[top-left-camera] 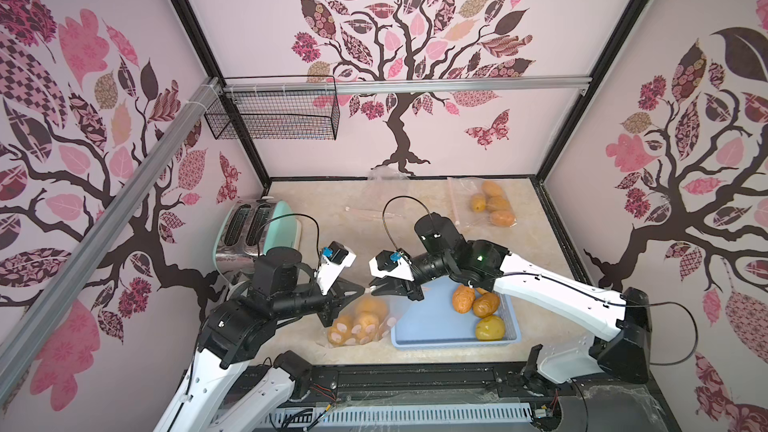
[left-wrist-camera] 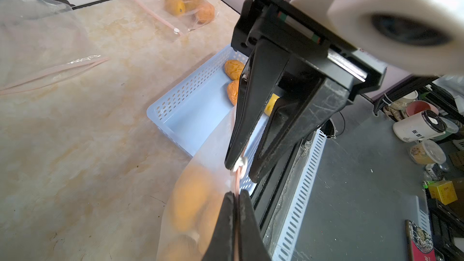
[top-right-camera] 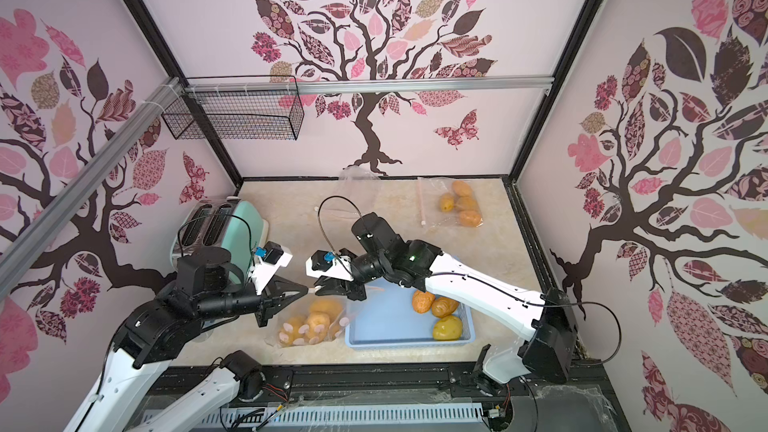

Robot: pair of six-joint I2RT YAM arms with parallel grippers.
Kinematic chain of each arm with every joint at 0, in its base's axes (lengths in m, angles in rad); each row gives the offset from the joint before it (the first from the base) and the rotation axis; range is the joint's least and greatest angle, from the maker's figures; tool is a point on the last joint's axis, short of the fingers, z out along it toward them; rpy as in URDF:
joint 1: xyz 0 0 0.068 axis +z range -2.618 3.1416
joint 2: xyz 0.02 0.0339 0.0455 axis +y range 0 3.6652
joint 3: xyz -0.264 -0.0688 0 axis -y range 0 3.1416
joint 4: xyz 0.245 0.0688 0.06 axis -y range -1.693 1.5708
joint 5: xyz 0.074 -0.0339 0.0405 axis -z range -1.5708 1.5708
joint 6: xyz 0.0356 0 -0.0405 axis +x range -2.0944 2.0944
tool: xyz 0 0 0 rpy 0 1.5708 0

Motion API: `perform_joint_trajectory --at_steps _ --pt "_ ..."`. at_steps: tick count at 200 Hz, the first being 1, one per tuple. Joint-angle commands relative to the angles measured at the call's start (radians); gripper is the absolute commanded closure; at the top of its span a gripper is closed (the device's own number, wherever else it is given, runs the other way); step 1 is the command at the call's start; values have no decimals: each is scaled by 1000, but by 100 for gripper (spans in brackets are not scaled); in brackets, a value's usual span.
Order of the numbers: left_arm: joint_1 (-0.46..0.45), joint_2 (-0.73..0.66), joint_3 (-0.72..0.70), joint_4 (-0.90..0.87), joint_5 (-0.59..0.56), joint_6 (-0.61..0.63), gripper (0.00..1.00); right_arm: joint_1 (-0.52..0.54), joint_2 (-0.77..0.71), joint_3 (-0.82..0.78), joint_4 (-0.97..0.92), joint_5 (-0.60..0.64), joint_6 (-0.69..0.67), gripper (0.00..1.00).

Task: Put the potatoes into a zipper bag and zip it
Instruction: Zip the zipper on the zipper food storage bag.

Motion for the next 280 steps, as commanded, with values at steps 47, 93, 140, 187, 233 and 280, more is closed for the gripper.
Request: perform_joint_trajectory --at_steps 47,93,140,187,233,280 --pt "3 -7 27 19 10 12 100 6 21 30 -18 -5 5 77" --pt "2 -14 25 21 23 9 100 6 24 28 -18 -6 4 79" --pt "2 -15 21 25 24 9 100 6 30 27 -24 -7 1 84" --pt "2 -24 23 19 -5 12 100 6 15 32 -23 -1 2 100" --pt "3 -46 87 -21 -133 20 100 6 -15 60 -71 44 56 100" --pt "3 -81 264 -111 -238 53 100 6 -93 34 -157 162 92 100"
